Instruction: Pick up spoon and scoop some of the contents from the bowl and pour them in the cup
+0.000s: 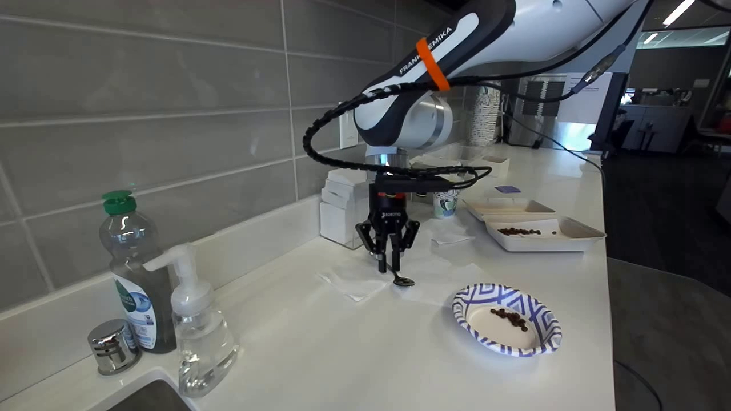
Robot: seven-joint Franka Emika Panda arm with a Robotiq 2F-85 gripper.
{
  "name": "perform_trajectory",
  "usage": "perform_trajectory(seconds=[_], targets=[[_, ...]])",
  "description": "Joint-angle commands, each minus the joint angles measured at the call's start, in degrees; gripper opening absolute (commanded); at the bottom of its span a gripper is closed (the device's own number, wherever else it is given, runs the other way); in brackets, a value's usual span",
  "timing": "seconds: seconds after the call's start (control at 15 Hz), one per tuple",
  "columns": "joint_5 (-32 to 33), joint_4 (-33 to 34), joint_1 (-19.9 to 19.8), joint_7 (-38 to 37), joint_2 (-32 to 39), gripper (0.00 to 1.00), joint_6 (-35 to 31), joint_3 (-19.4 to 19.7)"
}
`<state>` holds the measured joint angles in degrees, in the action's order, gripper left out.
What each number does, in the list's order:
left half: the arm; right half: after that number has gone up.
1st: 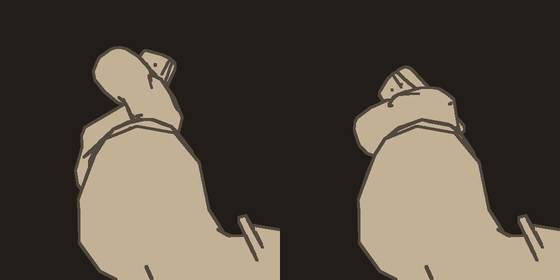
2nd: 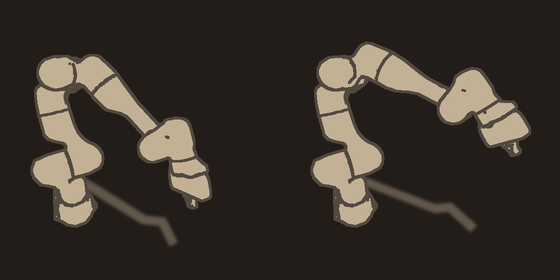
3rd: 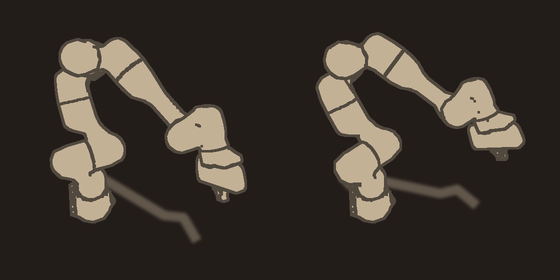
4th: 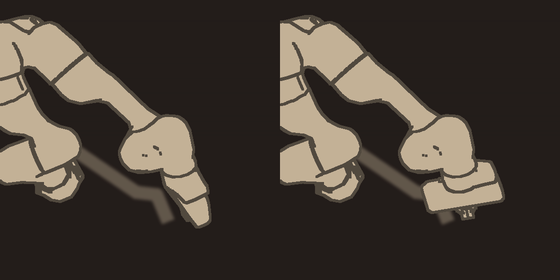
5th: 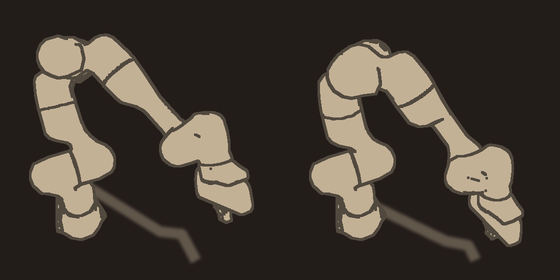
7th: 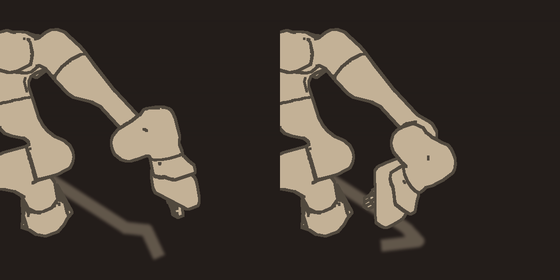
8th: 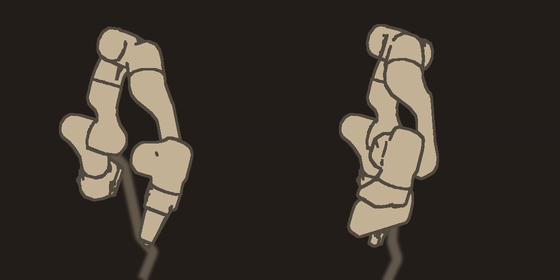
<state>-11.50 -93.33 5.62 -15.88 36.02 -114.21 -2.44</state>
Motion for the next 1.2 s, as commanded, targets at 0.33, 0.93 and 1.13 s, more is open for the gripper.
perform_trajectory(seconds=[0.33,0.93,1.13], targets=[[1.53,1.42,0.64,-1.26,0.6,0.0,1.96,0.85],[2.61,-0.35,0.41,-1.54,-3.03,0.02,5.29,1.11],[1.06,-3.37,-0.27,-3.0,-5.58,0.02,5.21,1.35]])
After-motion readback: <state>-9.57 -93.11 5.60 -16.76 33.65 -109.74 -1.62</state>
